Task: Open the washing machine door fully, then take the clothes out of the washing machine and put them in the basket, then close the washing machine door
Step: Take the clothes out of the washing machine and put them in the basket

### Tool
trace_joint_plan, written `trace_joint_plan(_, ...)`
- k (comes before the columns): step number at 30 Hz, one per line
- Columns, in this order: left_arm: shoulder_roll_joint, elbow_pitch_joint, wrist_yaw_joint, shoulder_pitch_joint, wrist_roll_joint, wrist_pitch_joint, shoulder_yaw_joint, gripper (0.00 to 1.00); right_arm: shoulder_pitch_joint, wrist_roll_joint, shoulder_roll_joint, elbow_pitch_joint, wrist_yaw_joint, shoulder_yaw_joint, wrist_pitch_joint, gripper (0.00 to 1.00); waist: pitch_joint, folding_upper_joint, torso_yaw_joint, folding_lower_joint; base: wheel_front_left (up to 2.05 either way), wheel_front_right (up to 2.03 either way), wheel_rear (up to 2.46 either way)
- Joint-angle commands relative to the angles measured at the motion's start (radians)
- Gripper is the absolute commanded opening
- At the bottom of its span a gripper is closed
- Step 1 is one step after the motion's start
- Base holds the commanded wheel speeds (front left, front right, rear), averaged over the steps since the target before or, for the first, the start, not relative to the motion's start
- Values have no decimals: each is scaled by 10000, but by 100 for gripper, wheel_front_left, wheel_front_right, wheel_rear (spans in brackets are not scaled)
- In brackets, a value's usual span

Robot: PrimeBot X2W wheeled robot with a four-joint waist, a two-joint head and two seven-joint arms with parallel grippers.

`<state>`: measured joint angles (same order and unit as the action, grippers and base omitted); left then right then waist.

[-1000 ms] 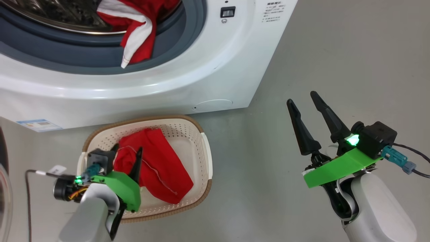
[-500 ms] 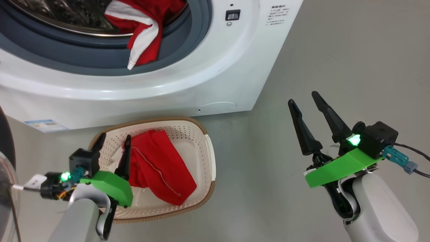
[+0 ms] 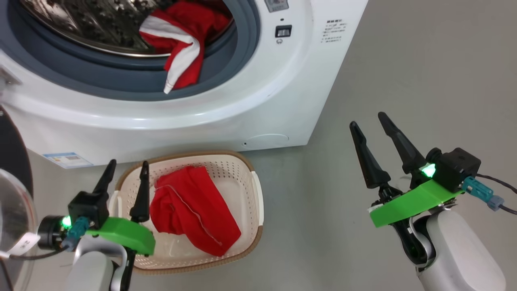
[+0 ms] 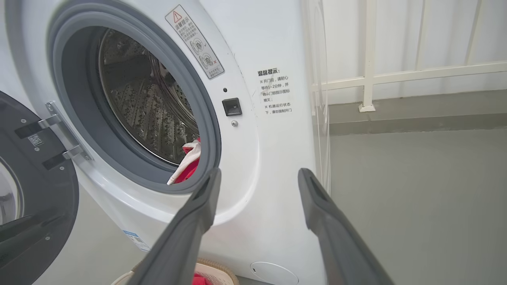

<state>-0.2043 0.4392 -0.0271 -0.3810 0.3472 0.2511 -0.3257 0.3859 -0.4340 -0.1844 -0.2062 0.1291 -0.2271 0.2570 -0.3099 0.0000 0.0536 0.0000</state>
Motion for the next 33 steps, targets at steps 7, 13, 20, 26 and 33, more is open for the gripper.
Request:
trace_joint_plan(7, -455, -1292, -359, 562, 36, -82, 440, 100, -412, -136, -7, 171, 16, -224, 48, 100, 463, 0, -155, 0, 0, 0, 0)
trace_joint_plan(13, -514, -2370, -698, 1230, 257, -301, 615, 100, -560, -187, -4, 97, 16, -301, 48, 100, 824, 0, -221, 0, 0, 0, 0)
trace_joint_plan(20, -628, -3278, -957, 1765, 335, -392, 722, 100, -701, -228, -58, 36, 16, -333, 48, 100, 1146, 0, -311, 0, 0, 0, 0)
trace_joint_plan(26, -610, -3585, -1054, 2028, 437, -376, 760, 100, -792, -270, -124, -14, 16, -412, 48, 100, 1427, 0, -335, 0, 0, 0, 0)
trace_joint_plan(33, -608, -3989, -1251, 2382, 526, -383, 822, 100, -917, -314, -220, 0, 16, -454, 48, 100, 1684, 0, -325, 0, 0, 0, 0)
